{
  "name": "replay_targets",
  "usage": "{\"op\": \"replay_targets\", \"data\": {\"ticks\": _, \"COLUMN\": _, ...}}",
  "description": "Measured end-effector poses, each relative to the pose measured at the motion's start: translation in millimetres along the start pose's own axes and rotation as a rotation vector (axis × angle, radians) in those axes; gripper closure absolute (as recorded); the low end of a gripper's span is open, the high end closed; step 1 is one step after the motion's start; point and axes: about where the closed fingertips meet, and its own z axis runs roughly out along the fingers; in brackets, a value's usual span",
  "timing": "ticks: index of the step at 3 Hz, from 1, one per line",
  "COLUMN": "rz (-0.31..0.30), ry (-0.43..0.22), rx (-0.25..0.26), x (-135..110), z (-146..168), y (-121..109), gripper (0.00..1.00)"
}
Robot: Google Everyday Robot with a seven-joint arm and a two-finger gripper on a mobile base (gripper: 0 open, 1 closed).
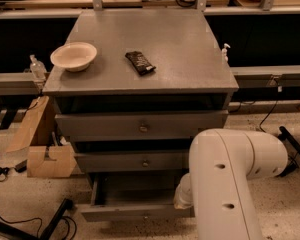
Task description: Open bottom drawer
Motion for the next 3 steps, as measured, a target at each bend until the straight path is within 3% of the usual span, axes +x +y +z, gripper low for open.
{"op": "replay_targets", "data": {"ticks": 2, "rz": -0.095, "ry": 0.055, "rx": 0.120, "x": -6.0, "z": -39.6, "y": -78.8, "gripper": 1.00}}
{"op": "replay_targets", "data": {"ticks": 3, "rz": -0.095, "ry": 0.055, "rx": 0.120, "x": -6.0, "z": -39.6, "y": -78.8, "gripper": 1.00}}
